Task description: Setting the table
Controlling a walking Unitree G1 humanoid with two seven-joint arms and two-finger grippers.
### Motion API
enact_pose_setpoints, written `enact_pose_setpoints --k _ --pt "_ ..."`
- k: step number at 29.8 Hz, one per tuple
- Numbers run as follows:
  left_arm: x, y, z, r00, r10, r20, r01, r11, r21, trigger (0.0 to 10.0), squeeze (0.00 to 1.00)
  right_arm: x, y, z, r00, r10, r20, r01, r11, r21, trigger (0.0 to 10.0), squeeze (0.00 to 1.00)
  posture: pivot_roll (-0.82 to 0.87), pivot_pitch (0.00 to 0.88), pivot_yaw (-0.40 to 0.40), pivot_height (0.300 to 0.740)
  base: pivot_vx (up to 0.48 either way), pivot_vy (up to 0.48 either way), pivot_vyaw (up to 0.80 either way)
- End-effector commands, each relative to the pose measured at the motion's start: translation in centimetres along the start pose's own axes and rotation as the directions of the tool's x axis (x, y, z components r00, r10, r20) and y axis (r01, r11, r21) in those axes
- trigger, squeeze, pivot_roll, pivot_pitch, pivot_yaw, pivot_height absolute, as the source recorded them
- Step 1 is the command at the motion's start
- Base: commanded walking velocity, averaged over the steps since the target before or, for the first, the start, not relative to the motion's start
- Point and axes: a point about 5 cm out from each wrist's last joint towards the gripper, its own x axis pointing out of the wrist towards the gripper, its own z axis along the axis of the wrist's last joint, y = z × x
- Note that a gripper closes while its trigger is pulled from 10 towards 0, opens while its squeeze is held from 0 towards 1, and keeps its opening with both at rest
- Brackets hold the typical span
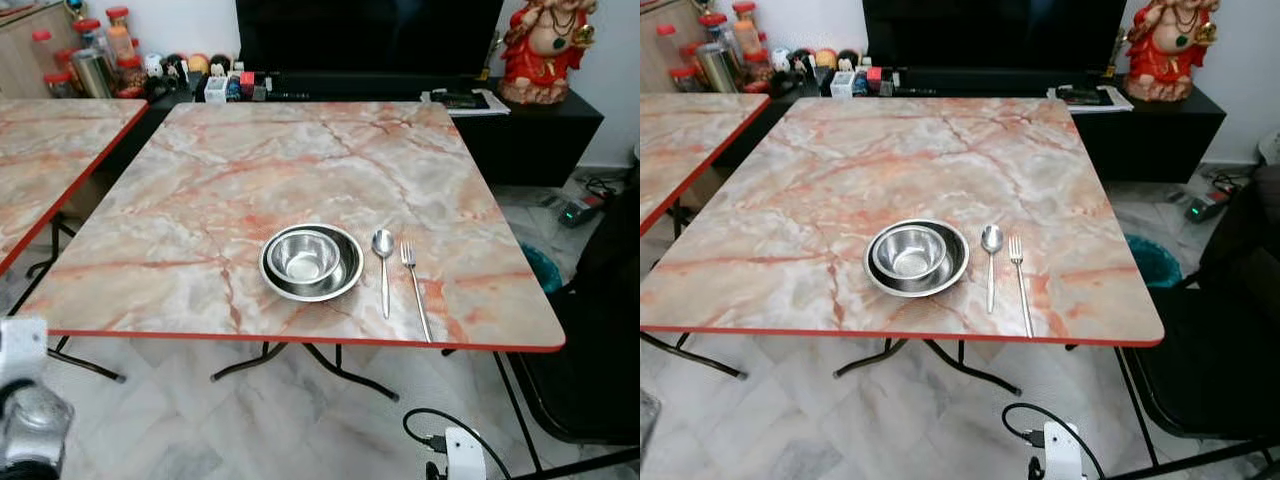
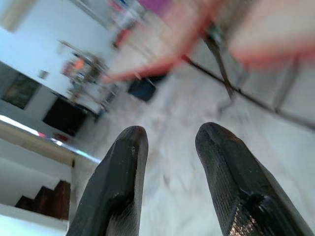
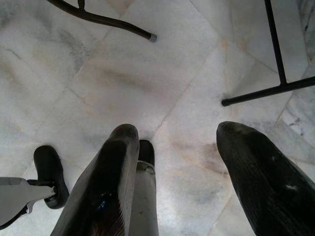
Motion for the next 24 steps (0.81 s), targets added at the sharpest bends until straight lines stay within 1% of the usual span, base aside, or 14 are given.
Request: enact_pose_setpoints --k 1,2,5,7,8,10,11,14,15,16,17,18,22,24 --pt "-0.8 -0.8 -1.4 0.997 -0.044 -0.057 0.046 0.999 0.027 10.0 0.00 0.0 0.1 -0.2 1.000 0.000 -0.003 0.000 1.000 0.002 10.0 0.00 0.00 0.000 0.032 0.740 0.000 0.000 0.00" --pt "-1.6 -1.5 -2.6 0.992 -0.079 -0.094 0.084 0.995 0.053 10.0 0.00 -0.1 0.0 -0.3 1.000 -0.001 -0.004 0.001 1.000 0.006 10.0 0.00 -0.01 0.000 0.039 0.740 0.000 0.000 0.00" --pt "-2.8 -2.7 -3.7 0.976 -0.164 -0.140 0.174 0.983 0.061 10.0 0.00 -0.1 0.0 -0.5 1.000 -0.003 -0.008 0.003 1.000 0.008 10.0 0.00 -0.01 0.000 0.039 0.740 0.000 0.000 0.00" --pt "-4.0 -4.2 -4.4 0.940 -0.282 -0.191 0.287 0.958 -0.002 10.0 0.00 -0.1 -0.1 -0.6 1.000 -0.004 -0.013 0.004 1.000 0.006 10.0 0.00 -0.01 0.000 0.037 0.740 0.000 0.000 0.00" --pt "-5.2 -5.7 -4.6 0.890 -0.408 -0.202 0.404 0.913 -0.061 10.0 0.00 -0.1 -0.2 -0.7 1.000 -0.003 -0.016 0.004 1.000 0.004 10.0 0.00 -0.01 0.000 0.035 0.740 0.000 0.000 0.00" --pt "-6.1 -6.7 -4.6 0.849 -0.489 -0.202 0.483 0.872 -0.081 10.0 0.00 -0.1 -0.2 -0.8 1.000 -0.003 -0.019 0.003 1.000 0.000 10.0 0.00 -0.01 0.000 0.034 0.740 0.000 0.000 0.00" --pt "-7.3 -7.8 -4.6 0.796 -0.577 -0.182 0.569 0.816 -0.101 10.0 0.00 -0.1 -0.3 -0.8 1.000 0.001 -0.021 -0.001 1.000 -0.006 10.0 0.00 -0.01 0.000 0.034 0.740 0.000 0.000 0.00" --pt "-9.2 -9.2 -5.1 0.719 -0.666 -0.201 0.667 0.742 -0.074 10.0 0.00 -0.1 -0.4 -0.8 1.000 0.000 -0.020 0.000 1.000 -0.007 10.0 0.00 -0.03 0.000 0.035 0.740 0.000 0.000 0.00" --pt "-10.4 -10.1 -5.1 0.663 -0.722 -0.196 0.709 0.690 -0.143 10.0 0.00 -0.1 -0.6 -0.7 1.000 -0.002 -0.017 0.002 1.000 -0.002 10.0 0.00 -0.03 0.000 0.033 0.740 0.000 0.000 0.00" --pt "-10.4 -10.1 -5.1 0.663 -0.722 -0.196 0.709 0.690 -0.143 10.0 0.00 -0.1 -0.6 -0.7 1.000 -0.002 -0.017 0.002 1.000 -0.002 10.0 0.00 -0.03 0.000 0.033 0.740 0.000 0.000 0.00" --pt "-11.3 -10.8 -5.2 0.615 -0.765 -0.192 0.742 0.643 -0.186 10.0 0.00 -0.1 -0.7 -0.7 1.000 -0.003 -0.015 0.003 1.000 0.002 10.0 0.00 -0.03 0.000 0.031 0.740 0.000 0.000 0.00" --pt "-11.9 -11.1 -5.2 0.589 -0.787 -0.186 0.766 0.616 -0.183 10.0 0.00 -0.1 -0.7 -0.7 1.000 -0.002 -0.015 0.002 1.000 -0.001 10.0 0.00 -0.03 0.000 0.032 0.740 0.000 0.000 0.00" --pt "-12.5 -11.4 -5.2 0.551 -0.816 -0.175 0.798 0.577 -0.177 10.0 0.00 -0.1 -0.8 -0.7 1.000 0.001 -0.017 -0.001 1.000 -0.006 10.0 0.00 -0.03 0.000 0.032 0.740 0.000 0.000 0.00" --pt "-13.8 -12.1 -5.5 0.502 -0.845 -0.185 0.821 0.533 -0.205 10.0 0.00 -0.1 -0.8 -0.6 1.000 0.000 -0.014 0.000 1.000 -0.003 10.0 0.00 -0.04 0.000 0.025 0.740 0.000 0.000 0.00"
